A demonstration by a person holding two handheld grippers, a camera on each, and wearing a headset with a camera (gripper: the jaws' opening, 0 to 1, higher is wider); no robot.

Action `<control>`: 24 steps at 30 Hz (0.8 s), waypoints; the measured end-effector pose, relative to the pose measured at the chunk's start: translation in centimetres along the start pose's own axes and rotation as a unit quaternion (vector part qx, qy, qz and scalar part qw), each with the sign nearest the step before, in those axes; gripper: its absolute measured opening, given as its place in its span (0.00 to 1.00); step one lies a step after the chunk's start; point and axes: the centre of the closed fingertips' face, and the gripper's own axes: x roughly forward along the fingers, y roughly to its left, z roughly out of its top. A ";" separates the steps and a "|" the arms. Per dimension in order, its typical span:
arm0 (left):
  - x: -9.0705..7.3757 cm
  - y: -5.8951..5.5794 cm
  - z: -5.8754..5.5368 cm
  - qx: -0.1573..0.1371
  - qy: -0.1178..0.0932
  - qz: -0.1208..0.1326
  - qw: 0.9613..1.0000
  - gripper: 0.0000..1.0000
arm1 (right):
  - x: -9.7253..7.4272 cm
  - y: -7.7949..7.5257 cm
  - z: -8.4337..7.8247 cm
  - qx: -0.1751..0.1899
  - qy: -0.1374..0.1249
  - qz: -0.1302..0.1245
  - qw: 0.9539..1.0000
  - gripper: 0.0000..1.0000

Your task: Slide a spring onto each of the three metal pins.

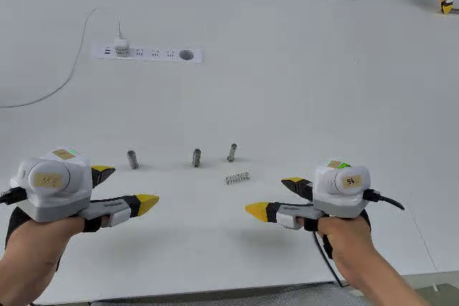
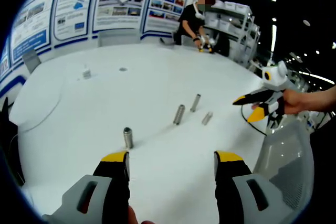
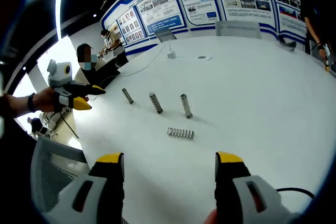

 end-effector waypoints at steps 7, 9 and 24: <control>0.6 -0.7 -0.4 -0.004 0.006 0.000 1.000 0.68 | -0.3 -0.2 -0.5 0.002 0.003 0.003 1.000 0.74; 0.8 -1.0 -0.5 -0.003 0.010 -0.003 1.000 0.68 | -0.3 -0.2 -0.5 0.003 0.003 0.006 1.000 0.74; 3.5 -4.1 -0.1 0.014 0.025 -0.035 0.999 0.69 | -1.5 -0.1 -0.6 0.009 0.003 0.015 1.000 0.78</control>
